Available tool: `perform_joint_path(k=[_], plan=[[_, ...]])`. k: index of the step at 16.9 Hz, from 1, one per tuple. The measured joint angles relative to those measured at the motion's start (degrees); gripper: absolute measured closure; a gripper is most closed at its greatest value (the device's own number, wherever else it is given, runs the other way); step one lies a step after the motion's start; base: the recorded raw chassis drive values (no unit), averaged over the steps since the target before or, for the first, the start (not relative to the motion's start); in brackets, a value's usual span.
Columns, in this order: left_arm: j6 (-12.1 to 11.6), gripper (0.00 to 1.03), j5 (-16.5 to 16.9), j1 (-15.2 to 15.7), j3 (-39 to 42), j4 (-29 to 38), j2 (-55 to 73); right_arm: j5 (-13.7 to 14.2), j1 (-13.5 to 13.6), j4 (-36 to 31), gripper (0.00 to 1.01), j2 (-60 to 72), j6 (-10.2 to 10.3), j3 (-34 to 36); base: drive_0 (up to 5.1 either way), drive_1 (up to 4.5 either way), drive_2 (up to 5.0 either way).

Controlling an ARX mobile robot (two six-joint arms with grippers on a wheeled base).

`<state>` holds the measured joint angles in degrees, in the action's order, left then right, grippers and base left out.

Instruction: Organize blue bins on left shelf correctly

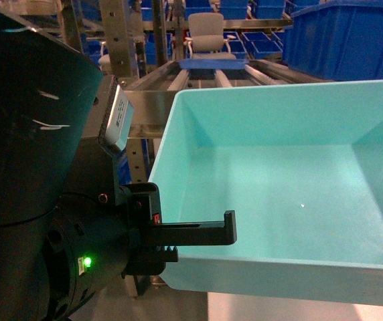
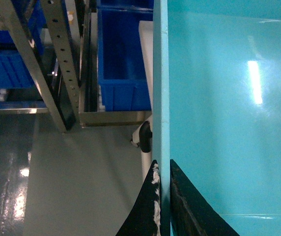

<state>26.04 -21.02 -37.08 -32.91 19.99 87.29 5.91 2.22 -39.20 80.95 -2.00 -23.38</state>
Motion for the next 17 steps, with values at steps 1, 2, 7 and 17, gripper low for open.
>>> perform_joint_path(k=[1,2,7,17], plan=[[0.0,1.01,0.0,0.0,0.0,0.0,0.0,0.0,0.0,0.0,0.99,0.0,0.0,0.0,-4.8,3.50,1.3],[0.0,1.01,0.0,0.0,0.0,0.0,0.0,0.0,0.0,0.0,0.99,0.0,0.0,0.0,-5.0,2.45,2.5],[0.0,1.01,0.0,0.0,0.0,0.1,0.0,0.0,0.0,0.0,0.99,0.0,0.0,0.0,-5.0,2.46,2.5],[0.0,1.01,0.0,0.0,0.0,0.0,0.0,0.0,0.0,0.0,0.99,0.0,0.0,0.0,-5.0,2.47,2.5]])
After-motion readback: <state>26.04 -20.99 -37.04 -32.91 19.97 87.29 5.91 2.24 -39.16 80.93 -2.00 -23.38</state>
